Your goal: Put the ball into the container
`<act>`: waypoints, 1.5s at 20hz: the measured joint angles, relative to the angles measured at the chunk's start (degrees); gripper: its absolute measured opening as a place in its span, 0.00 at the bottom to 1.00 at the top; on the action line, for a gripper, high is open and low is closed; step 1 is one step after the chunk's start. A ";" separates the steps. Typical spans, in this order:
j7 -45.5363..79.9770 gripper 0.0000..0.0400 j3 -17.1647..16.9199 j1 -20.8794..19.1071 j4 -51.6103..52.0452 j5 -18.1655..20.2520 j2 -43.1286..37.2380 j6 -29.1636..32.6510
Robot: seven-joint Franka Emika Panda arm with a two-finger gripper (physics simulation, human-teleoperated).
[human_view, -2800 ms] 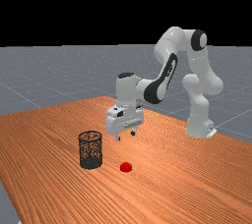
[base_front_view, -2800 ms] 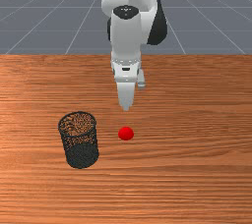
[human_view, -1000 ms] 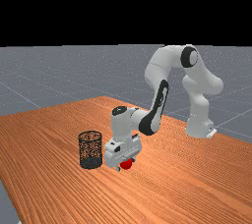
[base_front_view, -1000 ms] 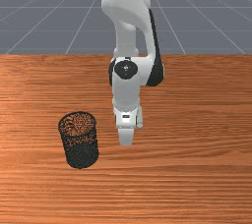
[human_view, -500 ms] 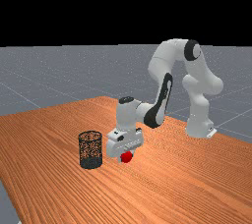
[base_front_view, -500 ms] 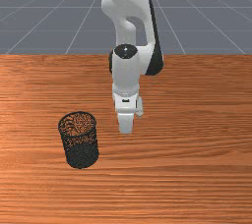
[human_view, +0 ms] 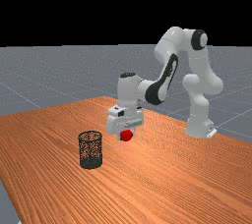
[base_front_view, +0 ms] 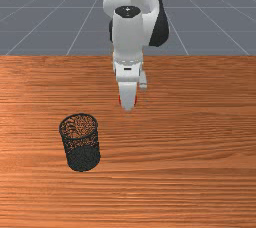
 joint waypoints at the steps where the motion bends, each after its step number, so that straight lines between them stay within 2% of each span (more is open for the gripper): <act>1: 0.00 0.70 0.01 0.01 1.88 -0.01 0.06 -3.74; 3: 0.00 0.70 0.00 0.01 1.67 0.00 -1.36 -4.49; 5: -2.40 0.70 0.22 -0.40 3.76 -0.09 -1.22 -8.20; 7: 1.01 0.70 -1.76 0.45 3.83 -3.90 -1.15 -8.25; 8: -9.83 0.70 -0.01 -2.64 4.09 -0.44 -0.98 -8.24; 12: -17.60 0.70 -1.63 -7.52 6.13 0.28 0.42 -8.95; 16: -17.51 0.70 -2.95 -9.54 7.37 0.81 1.32 -9.43; 17: -15.67 0.70 -3.36 -9.37 10.56 0.61 3.04 -12.70; 20: -15.30 0.70 -3.29 -9.29 16.03 0.62 6.40 -15.32; 25: -14.53 0.70 -3.38 -8.85 20.12 0.24 9.28 -15.09; 30: -14.51 0.70 -2.88 -8.98 30.47 0.94 15.46 -19.91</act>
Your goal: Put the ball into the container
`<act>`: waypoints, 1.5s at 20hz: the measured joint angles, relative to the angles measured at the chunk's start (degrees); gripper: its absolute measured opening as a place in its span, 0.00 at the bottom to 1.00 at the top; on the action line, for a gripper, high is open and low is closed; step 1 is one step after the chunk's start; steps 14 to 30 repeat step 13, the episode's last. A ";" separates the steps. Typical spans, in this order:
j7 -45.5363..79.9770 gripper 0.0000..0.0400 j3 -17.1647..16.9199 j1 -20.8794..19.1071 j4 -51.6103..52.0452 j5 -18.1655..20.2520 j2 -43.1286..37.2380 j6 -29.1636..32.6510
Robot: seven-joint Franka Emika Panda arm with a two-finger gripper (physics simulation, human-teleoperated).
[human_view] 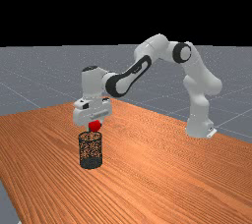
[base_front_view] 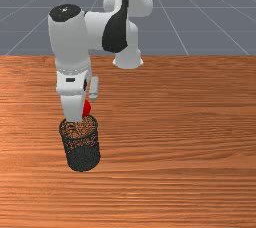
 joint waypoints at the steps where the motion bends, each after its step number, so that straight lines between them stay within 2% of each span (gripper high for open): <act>1: -0.35 0.70 -0.04 -0.11 1.59 -0.11 0.87 -1.65; 3: -1.11 0.70 -0.23 -0.70 3.78 -0.19 2.07 -3.65; 5: -1.49 0.70 -0.61 -1.26 9.33 -0.53 5.43 -8.33; 10: -1.45 0.70 -0.56 -1.33 6.43 -0.33 6.52 -2.39; 11: -1.43 0.83 -0.54 -1.27 6.73 -0.34 6.73 -2.24; 12: -1.41 0.90 -0.55 -1.25 6.94 -0.35 6.91 -1.94; 30: -1.41 0.90 -0.53 -1.23 7.00 -0.34 6.98 -1.48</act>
